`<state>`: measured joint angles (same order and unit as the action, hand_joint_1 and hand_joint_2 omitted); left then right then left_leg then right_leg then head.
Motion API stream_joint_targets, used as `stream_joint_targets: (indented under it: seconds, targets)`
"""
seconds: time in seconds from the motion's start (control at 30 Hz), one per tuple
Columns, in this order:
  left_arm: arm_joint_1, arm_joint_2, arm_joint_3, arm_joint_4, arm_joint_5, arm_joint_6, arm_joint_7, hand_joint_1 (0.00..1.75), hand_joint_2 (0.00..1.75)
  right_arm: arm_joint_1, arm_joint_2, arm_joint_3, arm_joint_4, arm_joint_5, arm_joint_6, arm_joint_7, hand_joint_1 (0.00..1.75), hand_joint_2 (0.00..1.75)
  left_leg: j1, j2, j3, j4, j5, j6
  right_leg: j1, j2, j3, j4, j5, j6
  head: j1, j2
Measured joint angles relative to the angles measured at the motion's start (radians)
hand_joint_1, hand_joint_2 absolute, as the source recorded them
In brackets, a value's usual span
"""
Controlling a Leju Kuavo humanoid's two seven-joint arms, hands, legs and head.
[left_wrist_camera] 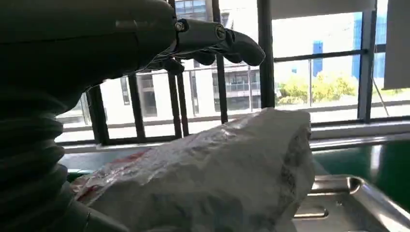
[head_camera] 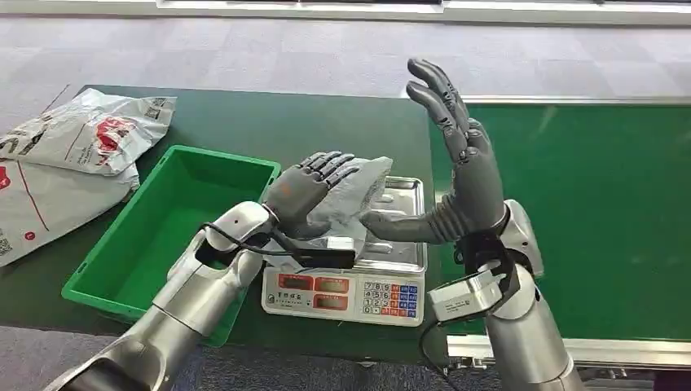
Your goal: Moved the parcel from conveyor to table for the left to box.
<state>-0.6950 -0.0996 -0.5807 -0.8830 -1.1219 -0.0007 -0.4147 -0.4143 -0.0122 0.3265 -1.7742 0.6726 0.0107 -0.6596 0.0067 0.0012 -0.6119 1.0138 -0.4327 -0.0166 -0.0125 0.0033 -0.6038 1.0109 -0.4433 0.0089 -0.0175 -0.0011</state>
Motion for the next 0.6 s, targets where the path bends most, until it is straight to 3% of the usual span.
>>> stream_joint_targets:
  seconds: [0.3, 0.43, 0.47, 0.5, 0.6]
  targets:
    - [-0.065, -0.002, -0.090, 0.227, -0.006, -0.008, -0.009, 0.00, 1.75, -0.005, 0.017, -0.006, 0.000, 0.016, 0.005, 0.003, 0.00, 1.75, 0.000, -0.001, 0.000, 0.000, 0.000, 0.000, 0.000, 0.000, 0.000, 0.000, 0.000, 0.000, 0.000, 0.000]
    - [-0.100, -0.007, -0.125, 0.290, -0.013, -0.095, -0.032, 0.00, 1.75, -0.016, 0.020, -0.009, 0.001, 0.018, 0.014, 0.005, 0.00, 1.75, 0.000, -0.001, 0.000, 0.000, 0.000, 0.000, 0.000, 0.000, 0.001, 0.000, 0.000, 0.000, 0.000, 0.000]
    - [-0.113, -0.009, -0.138, 0.307, -0.021, -0.128, -0.042, 0.10, 1.75, -0.024, 0.020, -0.009, 0.003, 0.017, 0.016, 0.007, 0.00, 1.75, 0.000, -0.001, 0.001, 0.000, 0.000, 0.000, 0.000, -0.001, 0.003, 0.000, 0.000, 0.000, 0.000, 0.000]
    - [-0.126, -0.010, -0.153, 0.327, -0.029, -0.155, -0.048, 1.75, 1.75, -0.033, 0.020, -0.010, 0.004, 0.017, 0.017, 0.009, 0.00, 1.75, 0.000, -0.001, 0.002, 0.000, 0.000, 0.000, 0.000, -0.001, 0.004, 0.000, -0.001, 0.000, 0.000, 0.000]
    - [-0.151, -0.019, -0.204, 0.372, -0.049, -0.201, -0.060, 1.75, 1.75, -0.050, 0.020, -0.017, 0.010, 0.010, 0.019, 0.011, 0.00, 1.75, 0.000, -0.002, 0.009, -0.001, -0.003, 0.001, 0.000, -0.002, 0.011, 0.000, -0.003, 0.001, 0.000, 0.000]
